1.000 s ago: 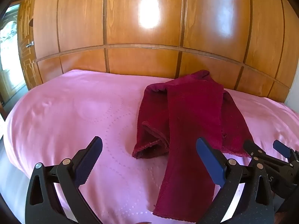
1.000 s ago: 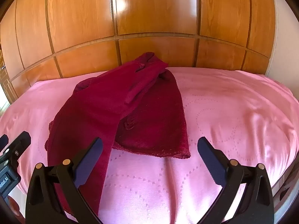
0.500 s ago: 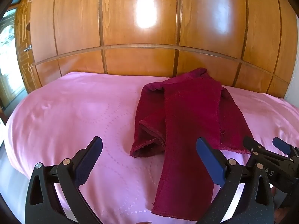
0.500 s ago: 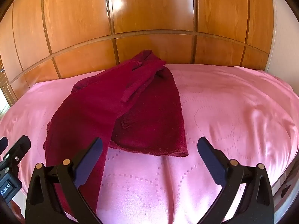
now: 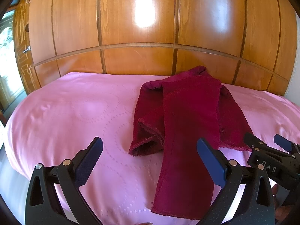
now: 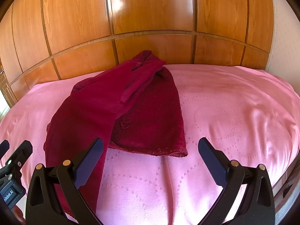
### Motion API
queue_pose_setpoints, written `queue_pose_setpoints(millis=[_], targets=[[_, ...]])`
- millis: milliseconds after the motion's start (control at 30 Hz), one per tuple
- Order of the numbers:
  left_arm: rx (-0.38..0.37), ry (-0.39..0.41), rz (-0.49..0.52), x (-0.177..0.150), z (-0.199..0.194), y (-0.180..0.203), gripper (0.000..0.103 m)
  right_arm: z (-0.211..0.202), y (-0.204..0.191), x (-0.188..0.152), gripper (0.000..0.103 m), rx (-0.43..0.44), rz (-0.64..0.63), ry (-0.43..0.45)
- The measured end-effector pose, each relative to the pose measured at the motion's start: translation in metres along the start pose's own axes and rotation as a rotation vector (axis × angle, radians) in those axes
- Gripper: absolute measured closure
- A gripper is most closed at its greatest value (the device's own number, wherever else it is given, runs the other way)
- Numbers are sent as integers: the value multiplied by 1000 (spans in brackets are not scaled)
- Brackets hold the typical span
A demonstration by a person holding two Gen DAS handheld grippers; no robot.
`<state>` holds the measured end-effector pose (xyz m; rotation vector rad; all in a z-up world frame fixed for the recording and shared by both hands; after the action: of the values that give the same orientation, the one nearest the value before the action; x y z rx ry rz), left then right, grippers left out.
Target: Fold small clothes
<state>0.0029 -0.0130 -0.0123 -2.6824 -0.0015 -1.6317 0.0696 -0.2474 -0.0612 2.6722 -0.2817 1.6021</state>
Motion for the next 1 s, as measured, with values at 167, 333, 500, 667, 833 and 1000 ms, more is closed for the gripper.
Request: queue_pose_setpoints(millis=[167, 333, 500, 667, 833, 1000], targets=[[-2, -5, 5, -1, 1, 1, 3, 0, 1, -1, 2, -1, 4, -6], [-3, -8, 12, -2, 1, 3, 3, 1, 1, 0, 2, -2, 9, -7], [-8, -21, 18, -4, 4, 4, 3, 1, 2, -1, 2, -5, 10, -11], [-12, -34, 20, -7, 6, 3, 3, 0, 3, 0, 2, -9, 9, 2], [-14, -40, 27, -8, 6, 5, 3, 0, 4, 0, 2, -8, 15, -5], [-17, -48, 20, -10, 6, 3, 3, 0, 3, 1, 2, -9, 11, -1]])
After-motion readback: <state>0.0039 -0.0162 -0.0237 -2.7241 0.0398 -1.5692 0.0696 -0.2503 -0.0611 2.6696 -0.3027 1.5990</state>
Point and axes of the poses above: each gripper's, at about its wrist camera, not at the fingertips, and z roughly the way its jaws point, y to its right, x to its top, the point moved 1 cm from there along z, roughly the way its jaws point, and after that the axes turned 10 degrees about y, right-handed, at the moved point
